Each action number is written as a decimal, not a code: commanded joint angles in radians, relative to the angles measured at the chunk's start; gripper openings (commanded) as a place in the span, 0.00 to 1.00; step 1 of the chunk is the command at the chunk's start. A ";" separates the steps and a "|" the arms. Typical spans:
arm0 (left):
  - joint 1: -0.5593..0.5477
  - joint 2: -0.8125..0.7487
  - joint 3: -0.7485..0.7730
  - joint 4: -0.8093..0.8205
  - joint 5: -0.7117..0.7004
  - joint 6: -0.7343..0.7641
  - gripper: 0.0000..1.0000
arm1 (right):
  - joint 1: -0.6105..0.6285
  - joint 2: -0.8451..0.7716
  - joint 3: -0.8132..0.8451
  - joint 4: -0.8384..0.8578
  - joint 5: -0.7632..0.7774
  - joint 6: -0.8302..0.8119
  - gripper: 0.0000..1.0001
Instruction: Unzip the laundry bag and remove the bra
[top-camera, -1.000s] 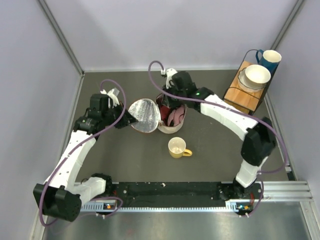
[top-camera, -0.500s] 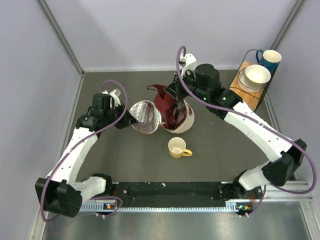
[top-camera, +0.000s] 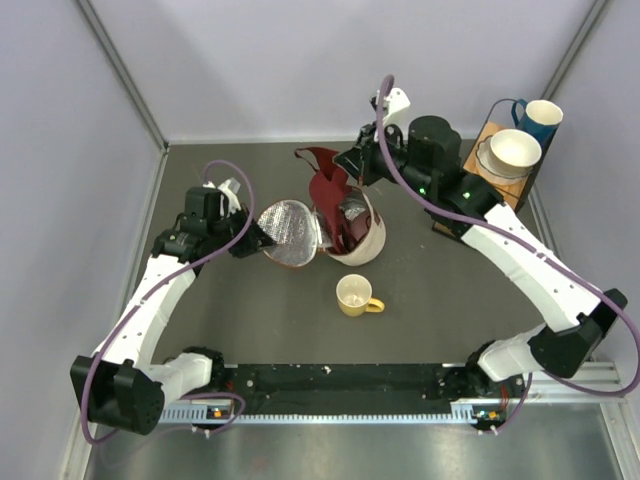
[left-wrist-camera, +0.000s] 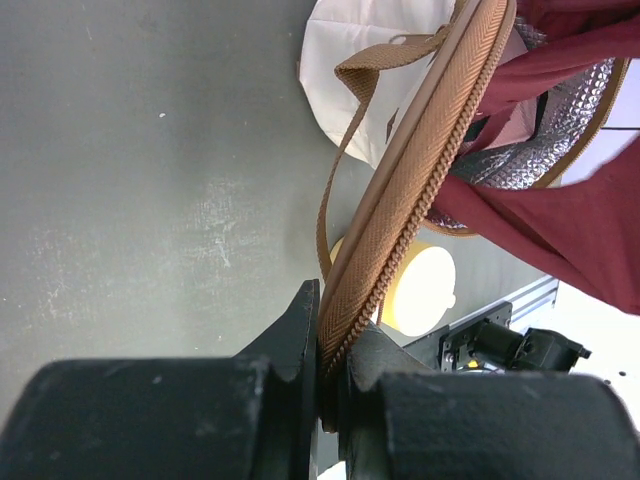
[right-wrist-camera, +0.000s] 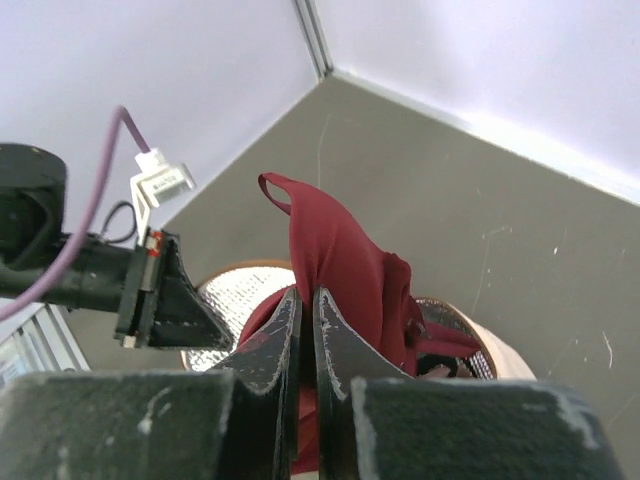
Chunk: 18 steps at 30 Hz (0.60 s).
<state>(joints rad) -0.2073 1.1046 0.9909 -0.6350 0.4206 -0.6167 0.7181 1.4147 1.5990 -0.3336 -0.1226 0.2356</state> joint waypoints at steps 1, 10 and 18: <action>0.006 -0.020 0.015 0.024 -0.016 -0.012 0.00 | 0.000 -0.050 0.055 0.057 0.011 -0.005 0.00; 0.025 -0.040 0.051 -0.003 -0.043 -0.002 0.00 | -0.009 -0.046 0.036 0.059 0.011 -0.001 0.00; 0.026 -0.043 0.054 -0.003 -0.028 -0.005 0.00 | -0.020 -0.045 0.015 0.057 0.008 -0.002 0.00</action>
<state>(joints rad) -0.1867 1.0863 0.9993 -0.6598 0.3920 -0.6254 0.7086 1.3861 1.6043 -0.3218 -0.1200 0.2359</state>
